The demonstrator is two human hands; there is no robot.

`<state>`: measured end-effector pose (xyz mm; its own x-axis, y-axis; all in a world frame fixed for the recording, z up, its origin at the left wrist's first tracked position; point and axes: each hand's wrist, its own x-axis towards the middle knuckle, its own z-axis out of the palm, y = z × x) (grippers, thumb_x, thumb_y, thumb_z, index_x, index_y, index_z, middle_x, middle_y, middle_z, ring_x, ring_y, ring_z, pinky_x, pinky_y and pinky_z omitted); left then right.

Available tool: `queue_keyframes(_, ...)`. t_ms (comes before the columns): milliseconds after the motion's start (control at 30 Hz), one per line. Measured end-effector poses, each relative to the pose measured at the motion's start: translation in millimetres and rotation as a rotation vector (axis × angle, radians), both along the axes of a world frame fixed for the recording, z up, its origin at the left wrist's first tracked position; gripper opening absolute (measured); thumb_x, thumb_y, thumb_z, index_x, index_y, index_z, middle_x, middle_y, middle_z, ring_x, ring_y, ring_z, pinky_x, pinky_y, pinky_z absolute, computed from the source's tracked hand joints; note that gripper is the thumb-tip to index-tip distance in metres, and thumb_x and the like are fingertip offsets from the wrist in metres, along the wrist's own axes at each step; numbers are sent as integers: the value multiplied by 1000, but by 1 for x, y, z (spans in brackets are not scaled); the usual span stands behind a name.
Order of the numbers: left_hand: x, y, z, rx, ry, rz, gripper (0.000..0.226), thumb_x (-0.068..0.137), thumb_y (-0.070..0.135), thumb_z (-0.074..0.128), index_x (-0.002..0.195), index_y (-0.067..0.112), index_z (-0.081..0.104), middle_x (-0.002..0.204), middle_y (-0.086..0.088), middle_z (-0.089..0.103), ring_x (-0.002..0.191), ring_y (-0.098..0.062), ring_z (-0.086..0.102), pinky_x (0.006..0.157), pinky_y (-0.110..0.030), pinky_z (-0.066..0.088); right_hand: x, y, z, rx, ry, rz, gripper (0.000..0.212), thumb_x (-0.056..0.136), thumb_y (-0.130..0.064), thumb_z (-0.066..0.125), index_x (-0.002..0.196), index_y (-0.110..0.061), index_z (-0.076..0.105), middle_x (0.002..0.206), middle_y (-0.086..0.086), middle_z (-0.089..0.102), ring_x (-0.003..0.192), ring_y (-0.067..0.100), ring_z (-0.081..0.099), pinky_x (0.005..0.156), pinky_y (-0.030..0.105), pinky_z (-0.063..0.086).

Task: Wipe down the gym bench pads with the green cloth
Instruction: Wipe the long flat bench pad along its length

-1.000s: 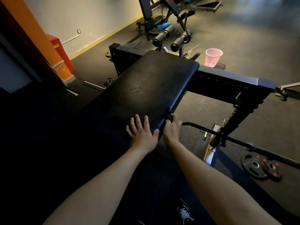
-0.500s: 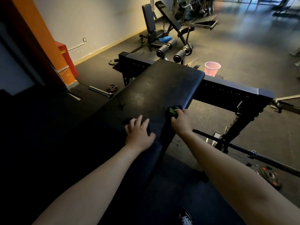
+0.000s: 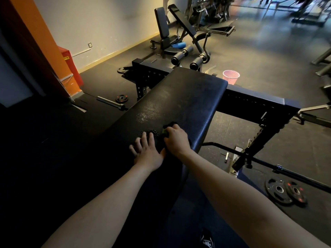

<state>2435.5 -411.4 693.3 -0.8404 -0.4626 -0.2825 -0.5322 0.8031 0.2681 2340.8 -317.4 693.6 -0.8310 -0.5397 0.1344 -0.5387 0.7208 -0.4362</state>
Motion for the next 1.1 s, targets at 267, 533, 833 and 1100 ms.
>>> queue_keyframes(267, 4, 1, -3, -1, 40, 6, 88, 96, 71, 28, 160, 20, -4, 167, -7, -13, 151, -34, -12, 117, -59, -10, -15, 46, -10, 8, 105, -67, 33, 94, -15, 56, 127, -15, 59, 122, 6, 52, 109, 23, 51, 95, 38, 48)
queue_keyframes(533, 2, 0, -6, 1, 45, 8, 90, 95, 71, 28, 160, 19, -5, 166, -8, -14, 151, -34, -13, 117, -60, -11, -23, 43, -10, -43, -10, -353, 24, 94, -12, 51, 115, -7, 61, 119, 12, 52, 104, 30, 52, 90, 39, 47)
queue_keyframes(833, 2, -5, -4, 18, 32, -27, 89, 96, 51, 49, 159, 21, -6, 165, -8, -15, 150, -36, -11, 118, -60, -5, 8, -19, -5, 13, -97, 39, 37, 97, -45, 51, 129, -31, 63, 124, 4, 52, 116, 27, 42, 96, 39, 33)
queue_keyframes(1100, 3, -1, -7, -2, 53, 5, 88, 95, 72, 28, 160, 21, -2, 167, -6, -12, 151, -33, -12, 117, -59, -10, -9, 53, -14, 81, 96, -194, 40, 97, -20, 51, 134, -29, 60, 122, 7, 49, 109, 28, 47, 95, 42, 42)
